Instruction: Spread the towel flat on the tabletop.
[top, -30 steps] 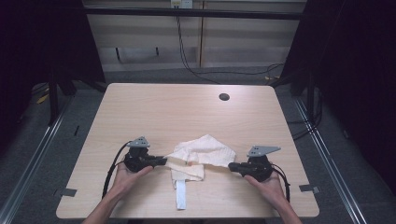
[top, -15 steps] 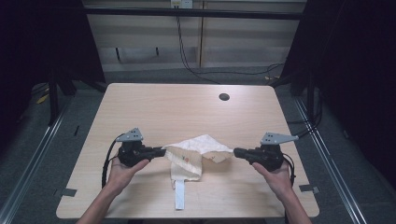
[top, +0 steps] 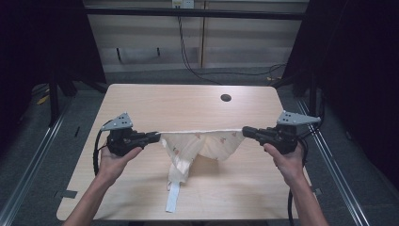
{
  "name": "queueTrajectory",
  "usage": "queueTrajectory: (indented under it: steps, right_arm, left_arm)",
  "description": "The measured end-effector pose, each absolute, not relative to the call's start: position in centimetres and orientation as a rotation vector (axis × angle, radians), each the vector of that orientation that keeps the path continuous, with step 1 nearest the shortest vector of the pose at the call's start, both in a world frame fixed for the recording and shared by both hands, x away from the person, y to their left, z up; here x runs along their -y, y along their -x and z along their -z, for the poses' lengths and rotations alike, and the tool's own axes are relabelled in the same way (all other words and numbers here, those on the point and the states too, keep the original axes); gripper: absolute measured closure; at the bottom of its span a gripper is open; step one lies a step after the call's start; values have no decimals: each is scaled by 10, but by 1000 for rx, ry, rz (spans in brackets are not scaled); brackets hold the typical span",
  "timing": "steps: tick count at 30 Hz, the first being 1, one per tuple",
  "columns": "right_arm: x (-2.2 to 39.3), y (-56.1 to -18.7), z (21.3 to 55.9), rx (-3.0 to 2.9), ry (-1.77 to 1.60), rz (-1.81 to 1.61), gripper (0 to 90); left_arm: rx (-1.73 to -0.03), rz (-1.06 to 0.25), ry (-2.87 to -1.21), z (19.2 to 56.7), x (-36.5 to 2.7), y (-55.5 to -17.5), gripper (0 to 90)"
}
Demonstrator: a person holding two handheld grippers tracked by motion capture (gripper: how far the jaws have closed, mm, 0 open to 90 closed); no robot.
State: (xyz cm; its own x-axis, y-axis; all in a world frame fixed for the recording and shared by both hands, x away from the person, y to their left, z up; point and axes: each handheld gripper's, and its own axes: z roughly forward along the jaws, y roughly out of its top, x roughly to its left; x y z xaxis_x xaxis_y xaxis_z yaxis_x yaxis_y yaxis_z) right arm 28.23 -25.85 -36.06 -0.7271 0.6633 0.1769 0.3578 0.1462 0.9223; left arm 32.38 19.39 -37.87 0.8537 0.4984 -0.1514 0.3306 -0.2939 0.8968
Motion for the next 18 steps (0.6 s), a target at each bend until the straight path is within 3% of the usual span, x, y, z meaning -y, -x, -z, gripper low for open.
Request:
queueTrajectory:
  steps: [18]
  right_arm:
    - [264, -260, 306, -2118, -892, -1638, 878]
  left_arm:
    - [-507, -243, -1899, 332, -192, -301, 858]
